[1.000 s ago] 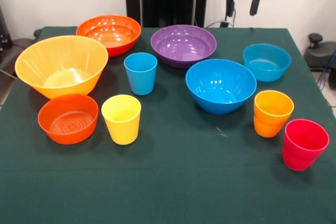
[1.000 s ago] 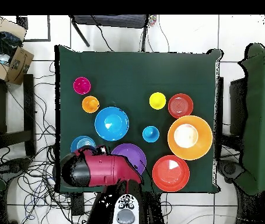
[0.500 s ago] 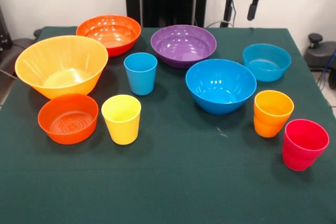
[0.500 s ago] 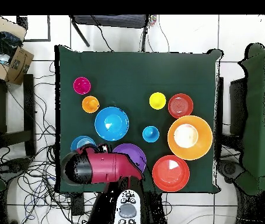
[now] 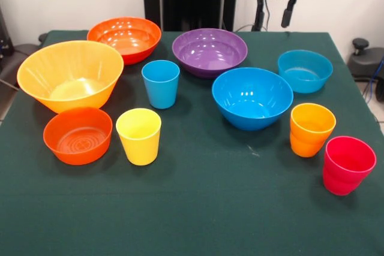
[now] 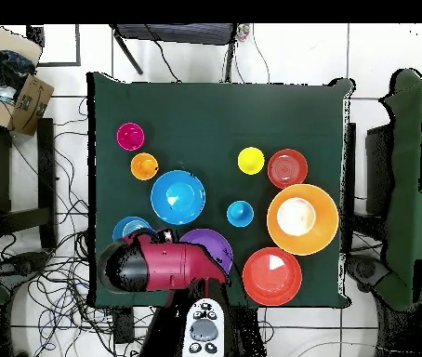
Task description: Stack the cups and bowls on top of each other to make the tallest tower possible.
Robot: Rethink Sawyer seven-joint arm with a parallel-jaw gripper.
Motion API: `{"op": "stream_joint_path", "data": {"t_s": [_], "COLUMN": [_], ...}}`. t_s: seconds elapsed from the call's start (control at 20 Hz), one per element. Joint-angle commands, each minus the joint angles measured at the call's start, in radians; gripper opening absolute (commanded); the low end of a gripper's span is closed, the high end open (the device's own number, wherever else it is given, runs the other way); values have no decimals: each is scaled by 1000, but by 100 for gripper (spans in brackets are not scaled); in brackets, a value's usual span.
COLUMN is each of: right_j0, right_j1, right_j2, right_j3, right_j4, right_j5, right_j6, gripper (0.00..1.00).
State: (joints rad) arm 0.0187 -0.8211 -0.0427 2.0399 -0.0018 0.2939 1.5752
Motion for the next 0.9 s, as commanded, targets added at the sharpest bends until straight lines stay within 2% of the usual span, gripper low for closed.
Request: {"op": "stream_joint_path", "data": {"t_s": [0.05, 0.3, 0.9], "right_j0": [-16, -20, -17], "right_j1": [52, 72, 73], "right_j2": [58, 64, 62], "right_j3": [-7, -37, -20], "right_j4": [-40, -35, -38], "right_j5": [-61, -52, -73], "right_j6": [124, 117, 126], "gripper": [100, 100, 100]}}
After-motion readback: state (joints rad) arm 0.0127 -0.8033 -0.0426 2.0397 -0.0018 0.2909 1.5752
